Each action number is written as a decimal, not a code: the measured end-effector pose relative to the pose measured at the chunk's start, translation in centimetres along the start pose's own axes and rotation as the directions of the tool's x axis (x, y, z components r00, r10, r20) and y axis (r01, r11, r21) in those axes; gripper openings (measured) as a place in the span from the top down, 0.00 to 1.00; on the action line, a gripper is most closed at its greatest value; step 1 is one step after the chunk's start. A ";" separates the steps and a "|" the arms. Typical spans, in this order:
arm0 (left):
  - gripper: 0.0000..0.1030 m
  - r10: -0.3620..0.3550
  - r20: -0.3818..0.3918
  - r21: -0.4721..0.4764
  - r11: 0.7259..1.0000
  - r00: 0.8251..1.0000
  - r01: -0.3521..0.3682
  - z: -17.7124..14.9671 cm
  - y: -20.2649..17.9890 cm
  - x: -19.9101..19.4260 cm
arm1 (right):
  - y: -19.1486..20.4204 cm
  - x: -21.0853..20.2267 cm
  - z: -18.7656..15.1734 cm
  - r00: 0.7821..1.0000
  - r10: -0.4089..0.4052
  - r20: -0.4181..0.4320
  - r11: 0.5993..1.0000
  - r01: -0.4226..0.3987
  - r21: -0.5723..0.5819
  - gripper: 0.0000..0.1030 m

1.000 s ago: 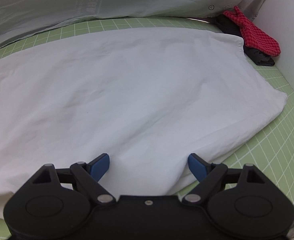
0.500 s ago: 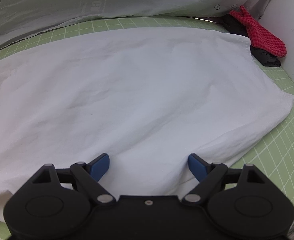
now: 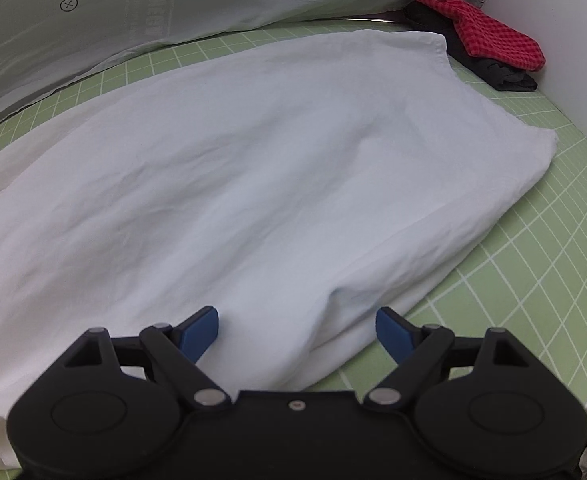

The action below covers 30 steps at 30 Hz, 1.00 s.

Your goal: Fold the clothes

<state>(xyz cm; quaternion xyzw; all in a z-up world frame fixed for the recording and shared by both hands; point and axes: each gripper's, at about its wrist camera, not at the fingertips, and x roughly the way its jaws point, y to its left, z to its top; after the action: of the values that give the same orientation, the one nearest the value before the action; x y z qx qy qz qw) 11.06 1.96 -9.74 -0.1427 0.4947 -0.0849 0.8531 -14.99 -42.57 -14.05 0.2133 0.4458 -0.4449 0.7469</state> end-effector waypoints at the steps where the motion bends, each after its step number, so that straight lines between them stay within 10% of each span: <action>1: 0.37 -0.001 0.009 -0.007 1.000 1.000 0.001 -0.1 0.1 -0.3 | 0.1 -0.1 0.0 1.000 0.000 0.004 1.000 0.000 -0.004 0.16; 3: 0.21 0.002 0.005 -0.021 1.000 1.000 -0.002 -0.3 0.1 -0.3 | 0.4 -0.8 0.1 1.000 0.000 0.031 1.000 0.001 -0.028 0.16; 20: 0.22 -0.038 -0.096 -0.127 0.992 0.995 0.026 -2.2 1.6 2.4 | 4.9 -1.7 -1.6 0.996 0.094 0.014 0.980 -0.090 -0.180 0.14; 25: 0.30 -0.039 -0.095 -0.138 0.990 0.995 0.026 -2.2 1.5 3.0 | 4.4 -2.3 -1.4 0.996 0.081 0.032 0.985 -0.075 -0.155 0.14; 30: 0.69 -0.094 -0.062 -0.203 0.976 0.994 0.080 -2.3 1.8 2.7 | 2.4 -2.9 -0.9 0.997 0.048 0.068 0.996 -0.043 -0.073 0.14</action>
<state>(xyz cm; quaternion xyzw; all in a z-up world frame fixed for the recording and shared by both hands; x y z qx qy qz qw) 10.43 2.53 -13.66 -0.2463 0.5239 -0.0767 0.8117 -13.97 -39.34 -12.22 0.1810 0.4300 -0.4185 0.7792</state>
